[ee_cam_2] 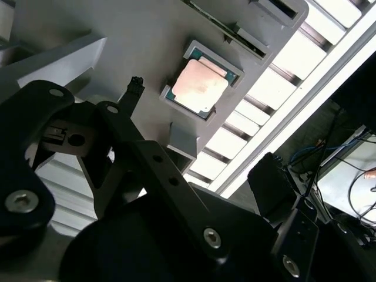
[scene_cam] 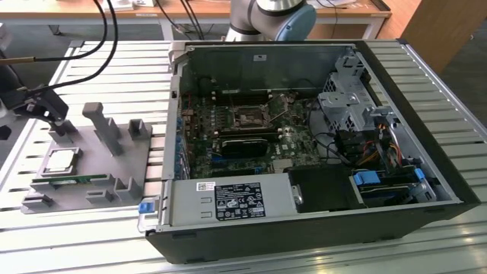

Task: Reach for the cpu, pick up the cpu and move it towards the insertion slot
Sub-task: 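Pick up the cpu and move it towards the insertion slot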

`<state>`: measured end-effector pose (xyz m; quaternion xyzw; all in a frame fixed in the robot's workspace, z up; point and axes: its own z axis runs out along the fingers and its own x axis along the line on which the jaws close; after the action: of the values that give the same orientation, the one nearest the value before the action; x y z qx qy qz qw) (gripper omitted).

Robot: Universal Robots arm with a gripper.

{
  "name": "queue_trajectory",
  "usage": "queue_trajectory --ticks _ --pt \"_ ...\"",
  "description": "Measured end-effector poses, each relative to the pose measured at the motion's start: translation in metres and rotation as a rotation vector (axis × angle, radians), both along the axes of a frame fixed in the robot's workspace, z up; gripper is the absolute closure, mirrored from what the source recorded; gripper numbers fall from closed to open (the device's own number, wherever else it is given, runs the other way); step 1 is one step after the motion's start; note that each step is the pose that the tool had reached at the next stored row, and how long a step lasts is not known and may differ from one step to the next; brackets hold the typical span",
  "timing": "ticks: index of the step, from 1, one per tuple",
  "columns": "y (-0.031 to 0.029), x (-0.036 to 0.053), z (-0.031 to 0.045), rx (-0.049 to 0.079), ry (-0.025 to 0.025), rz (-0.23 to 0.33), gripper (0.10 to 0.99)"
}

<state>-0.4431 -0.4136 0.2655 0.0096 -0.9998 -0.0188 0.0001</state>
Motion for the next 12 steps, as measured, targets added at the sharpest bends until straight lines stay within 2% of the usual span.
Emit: queue_trajectory --ticks 12 --pt "0.0000 -0.0005 -0.0219 0.000 0.0000 -0.026 0.098"
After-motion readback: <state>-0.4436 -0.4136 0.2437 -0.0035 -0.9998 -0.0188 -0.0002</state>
